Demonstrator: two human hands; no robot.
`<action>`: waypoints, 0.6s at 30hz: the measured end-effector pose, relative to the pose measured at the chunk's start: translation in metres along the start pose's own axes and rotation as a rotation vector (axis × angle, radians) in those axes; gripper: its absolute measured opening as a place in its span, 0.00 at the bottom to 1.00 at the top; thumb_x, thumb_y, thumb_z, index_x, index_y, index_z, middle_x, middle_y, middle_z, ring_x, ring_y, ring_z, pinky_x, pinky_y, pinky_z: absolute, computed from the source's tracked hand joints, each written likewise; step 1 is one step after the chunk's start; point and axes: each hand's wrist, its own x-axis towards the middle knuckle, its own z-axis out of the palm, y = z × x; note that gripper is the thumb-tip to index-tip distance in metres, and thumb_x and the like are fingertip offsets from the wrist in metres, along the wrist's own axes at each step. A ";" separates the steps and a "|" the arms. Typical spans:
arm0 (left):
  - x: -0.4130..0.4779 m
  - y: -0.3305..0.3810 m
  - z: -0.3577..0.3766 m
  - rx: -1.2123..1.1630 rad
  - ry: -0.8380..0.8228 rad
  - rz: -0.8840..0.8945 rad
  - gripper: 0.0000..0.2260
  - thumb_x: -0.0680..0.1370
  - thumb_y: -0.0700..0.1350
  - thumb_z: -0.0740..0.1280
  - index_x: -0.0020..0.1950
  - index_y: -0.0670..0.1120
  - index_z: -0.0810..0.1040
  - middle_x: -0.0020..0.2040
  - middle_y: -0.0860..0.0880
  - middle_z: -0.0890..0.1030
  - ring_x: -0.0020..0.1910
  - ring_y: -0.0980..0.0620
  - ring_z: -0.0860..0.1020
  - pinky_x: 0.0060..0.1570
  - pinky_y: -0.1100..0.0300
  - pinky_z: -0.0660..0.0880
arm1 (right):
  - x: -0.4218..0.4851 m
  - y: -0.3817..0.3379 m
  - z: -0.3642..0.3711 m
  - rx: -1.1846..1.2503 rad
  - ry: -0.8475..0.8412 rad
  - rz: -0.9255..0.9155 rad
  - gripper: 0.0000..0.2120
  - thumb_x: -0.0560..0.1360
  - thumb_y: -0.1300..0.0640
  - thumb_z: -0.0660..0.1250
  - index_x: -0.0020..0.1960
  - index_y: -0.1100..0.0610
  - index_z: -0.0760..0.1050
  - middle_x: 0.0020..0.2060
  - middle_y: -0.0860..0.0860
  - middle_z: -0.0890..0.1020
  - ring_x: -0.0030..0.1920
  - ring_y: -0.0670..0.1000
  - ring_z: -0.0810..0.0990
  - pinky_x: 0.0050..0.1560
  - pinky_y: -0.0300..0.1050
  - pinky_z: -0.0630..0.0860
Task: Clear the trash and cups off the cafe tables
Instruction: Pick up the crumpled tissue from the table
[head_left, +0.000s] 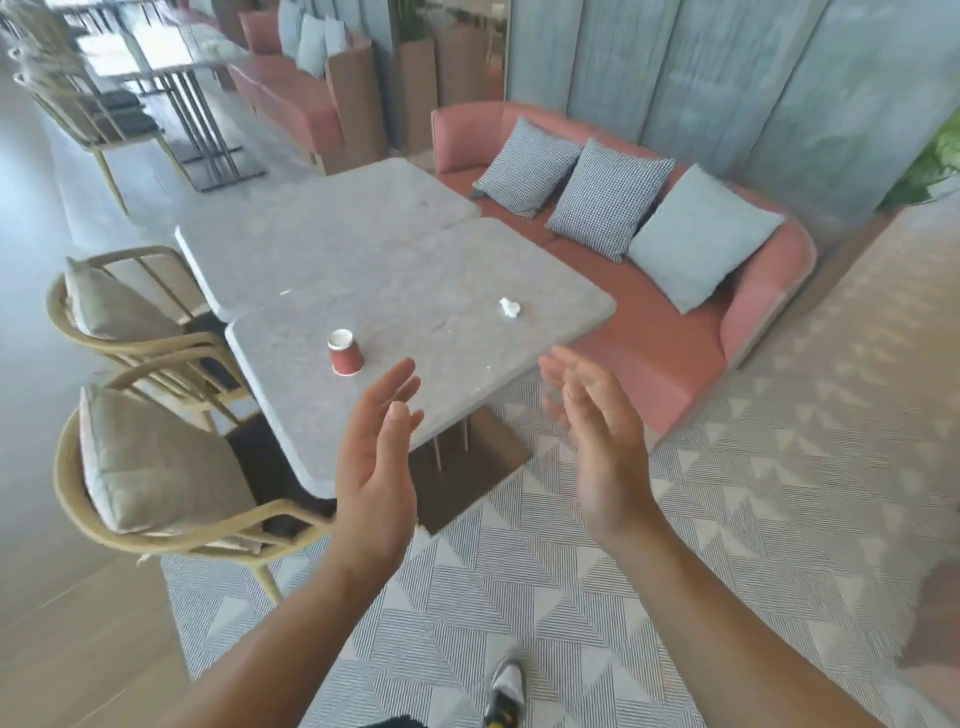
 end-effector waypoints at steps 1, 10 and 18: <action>0.010 -0.002 0.010 -0.007 0.000 -0.002 0.22 0.84 0.58 0.57 0.73 0.51 0.76 0.71 0.56 0.79 0.73 0.52 0.76 0.72 0.42 0.74 | 0.013 0.002 -0.006 -0.008 0.002 0.000 0.23 0.78 0.29 0.63 0.68 0.38 0.78 0.67 0.41 0.82 0.71 0.44 0.77 0.75 0.59 0.73; 0.106 -0.037 0.089 -0.059 -0.023 -0.026 0.21 0.83 0.56 0.58 0.72 0.50 0.76 0.70 0.57 0.80 0.72 0.53 0.77 0.70 0.45 0.76 | 0.121 0.035 -0.048 -0.036 0.015 0.046 0.25 0.76 0.24 0.63 0.67 0.34 0.78 0.68 0.41 0.81 0.72 0.44 0.77 0.75 0.60 0.72; 0.208 -0.088 0.145 -0.075 -0.076 -0.053 0.24 0.83 0.59 0.58 0.74 0.50 0.75 0.71 0.57 0.79 0.73 0.54 0.76 0.71 0.48 0.75 | 0.231 0.072 -0.063 -0.029 0.036 0.065 0.25 0.76 0.26 0.65 0.67 0.37 0.79 0.67 0.41 0.82 0.72 0.45 0.77 0.75 0.54 0.72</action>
